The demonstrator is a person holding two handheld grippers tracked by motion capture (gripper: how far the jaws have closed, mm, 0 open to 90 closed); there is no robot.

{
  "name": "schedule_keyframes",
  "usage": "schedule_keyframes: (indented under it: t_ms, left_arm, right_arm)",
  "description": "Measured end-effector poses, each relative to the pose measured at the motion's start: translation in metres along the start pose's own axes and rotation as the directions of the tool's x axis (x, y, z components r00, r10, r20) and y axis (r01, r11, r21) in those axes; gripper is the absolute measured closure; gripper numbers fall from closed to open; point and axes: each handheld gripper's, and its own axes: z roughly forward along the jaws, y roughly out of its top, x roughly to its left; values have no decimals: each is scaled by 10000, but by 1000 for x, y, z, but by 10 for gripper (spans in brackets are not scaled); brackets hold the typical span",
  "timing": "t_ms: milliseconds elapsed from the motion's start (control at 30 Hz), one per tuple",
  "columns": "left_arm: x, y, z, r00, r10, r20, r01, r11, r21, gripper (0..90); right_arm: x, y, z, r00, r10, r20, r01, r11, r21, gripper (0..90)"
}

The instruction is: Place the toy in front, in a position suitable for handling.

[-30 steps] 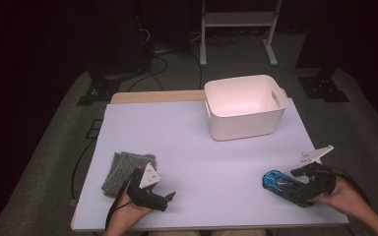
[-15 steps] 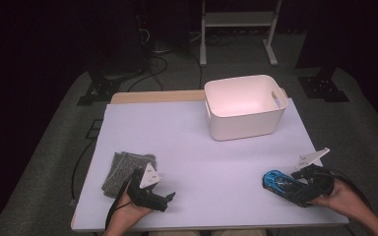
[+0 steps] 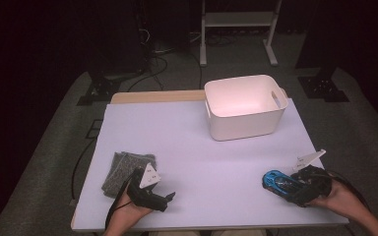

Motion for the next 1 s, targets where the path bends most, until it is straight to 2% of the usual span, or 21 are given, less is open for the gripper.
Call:
schedule_keyframes:
  t_ms: [267,433,700,867,933,1000]
  left_arm:
    - [0,0,0,10000,-34,11,34,10000,-19,19]
    - [0,0,0,10000,-18,15,18,10000,19,19]
    - [1,-1,0,10000,-56,24,56,10000,-25,19]
    - [1,-1,0,10000,-62,19,62,10000,-50,19]
    - [1,-1,0,10000,-65,17,65,10000,-45,19]
    - [0,-1,0,10000,-43,17,43,10000,-37,19]
  right_arm:
    - [1,1,3,9996,-198,216,195,9997,130,127]
    - [3,1,4,9977,-492,463,482,9986,213,133]
    - [8,4,6,9937,-754,827,707,9958,583,143]
    - [8,6,5,9939,-742,818,686,9952,693,195]
    - [10,8,4,9940,-788,762,731,9945,754,244]
    - [12,9,4,9933,-858,778,796,9936,796,248]
